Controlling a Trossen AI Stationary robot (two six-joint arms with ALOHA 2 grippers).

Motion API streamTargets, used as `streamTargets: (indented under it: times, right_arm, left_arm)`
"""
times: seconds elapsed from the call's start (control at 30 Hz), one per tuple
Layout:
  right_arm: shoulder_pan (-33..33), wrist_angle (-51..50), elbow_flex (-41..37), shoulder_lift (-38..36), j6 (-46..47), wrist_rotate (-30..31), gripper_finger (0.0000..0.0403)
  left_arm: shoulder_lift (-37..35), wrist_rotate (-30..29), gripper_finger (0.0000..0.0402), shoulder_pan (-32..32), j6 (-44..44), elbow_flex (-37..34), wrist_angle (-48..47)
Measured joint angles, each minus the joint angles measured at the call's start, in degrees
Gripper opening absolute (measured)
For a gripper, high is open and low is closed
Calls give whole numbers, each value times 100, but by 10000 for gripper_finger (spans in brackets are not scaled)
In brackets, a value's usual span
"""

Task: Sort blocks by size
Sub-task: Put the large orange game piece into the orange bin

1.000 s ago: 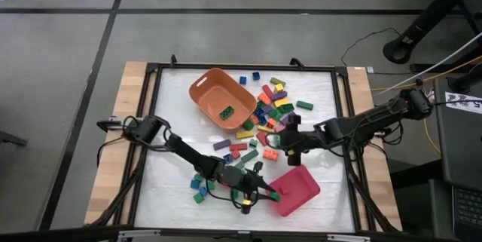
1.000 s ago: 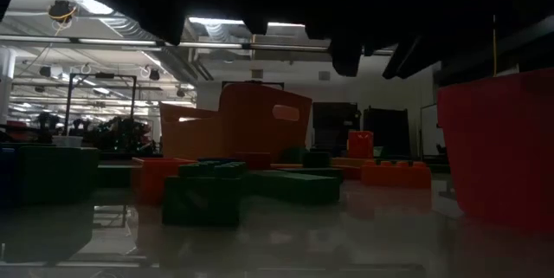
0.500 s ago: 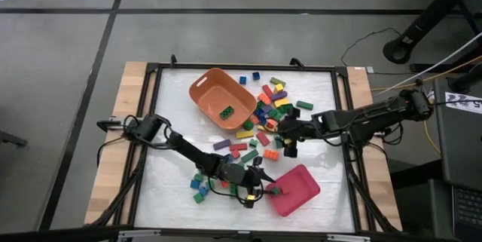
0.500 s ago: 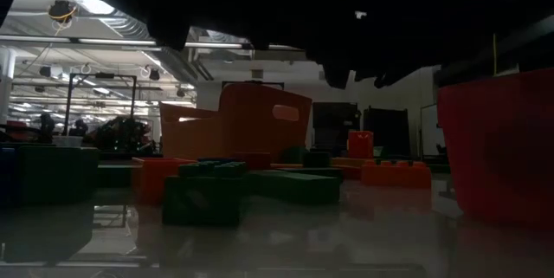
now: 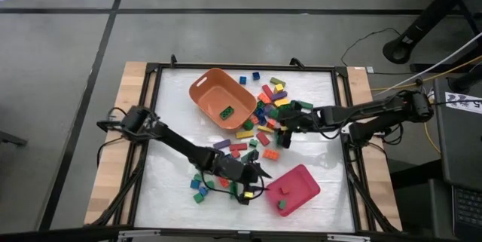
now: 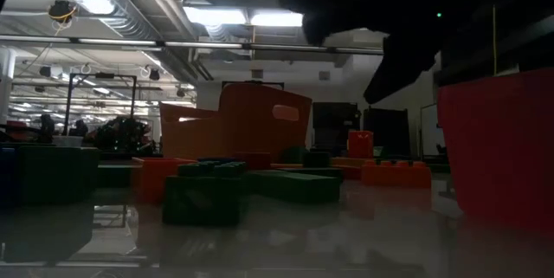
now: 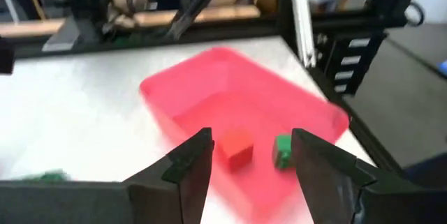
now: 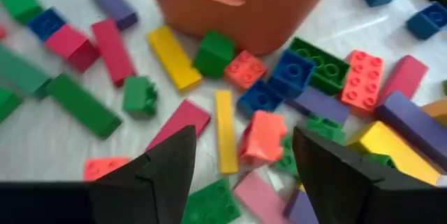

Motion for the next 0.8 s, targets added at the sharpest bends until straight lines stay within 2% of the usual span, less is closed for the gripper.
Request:
streamTargets:
  times: [0.17, 0.37, 0.57, 0.7, 0.8]
  right_arm:
    - [-216, 90, -73, 112, 2, -9, 239]
    - [-228, 281, -73, 618, 0, -94, 239]
    - [-228, 698, -73, 1231, -3, 37, 239]
    - [-228, 822, -75, 1553, -2, 107, 236]
    - [-228, 910, -76, 1702, -2, 111, 219]
  left_arm:
    - [-583, -20, 182, 84, -258, -4, -1148]
    - [-1129, -153, 182, 173, -268, -2, -2002]
    - [-1512, -577, 182, 210, -268, -2, -2605]
    - [-1610, -644, 182, 196, -268, -2, -2799]
    - [-1615, -644, 182, 188, -270, -2, -2853]
